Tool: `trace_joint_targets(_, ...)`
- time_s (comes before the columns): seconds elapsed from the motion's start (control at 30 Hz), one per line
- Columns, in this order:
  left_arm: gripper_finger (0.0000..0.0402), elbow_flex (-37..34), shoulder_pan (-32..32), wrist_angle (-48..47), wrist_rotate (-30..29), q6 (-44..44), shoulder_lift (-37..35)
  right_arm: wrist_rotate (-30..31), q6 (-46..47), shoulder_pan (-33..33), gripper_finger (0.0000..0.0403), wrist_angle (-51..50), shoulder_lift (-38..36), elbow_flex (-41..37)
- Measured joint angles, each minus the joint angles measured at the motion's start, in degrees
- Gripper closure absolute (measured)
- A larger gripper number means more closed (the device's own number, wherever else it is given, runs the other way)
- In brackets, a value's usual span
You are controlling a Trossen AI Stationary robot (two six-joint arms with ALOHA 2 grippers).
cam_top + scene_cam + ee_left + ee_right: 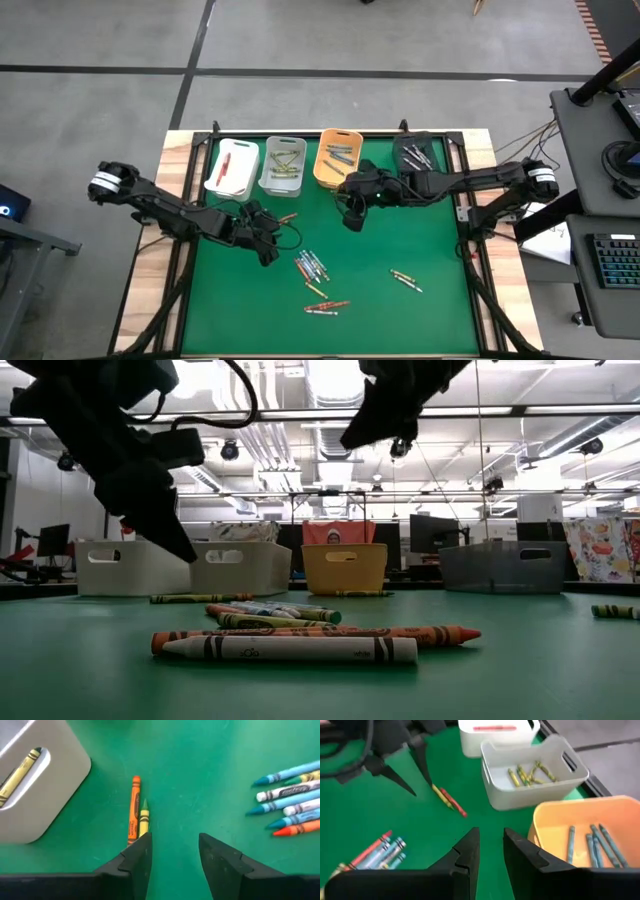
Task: Sort crayons
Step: Put the green crayon into the gray bin
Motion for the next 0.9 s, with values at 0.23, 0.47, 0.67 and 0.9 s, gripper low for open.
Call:
trace_joint_targets(0.23,0.0249,0.0,0.5,-0.4,-0.5,4.3,2.3,-0.2,1.2,0.0,0.0321,6.4,0.0,-5.4)
trace_joint_targets(0.47,0.0251,0.0,3.9,-0.3,-0.5,5.0,6.1,-2.9,0.9,0.0,0.0331,11.6,0.0,-8.2)
trace_joint_targets(0.67,0.0251,0.0,5.2,-0.6,-0.4,5.5,8.2,-2.9,0.8,0.0,0.0333,11.7,0.0,-8.3)
trace_joint_targets(0.9,0.0251,0.0,5.2,-1.3,2.1,4.4,8.4,-2.9,0.8,-0.1,0.0324,11.6,0.0,-8.3)
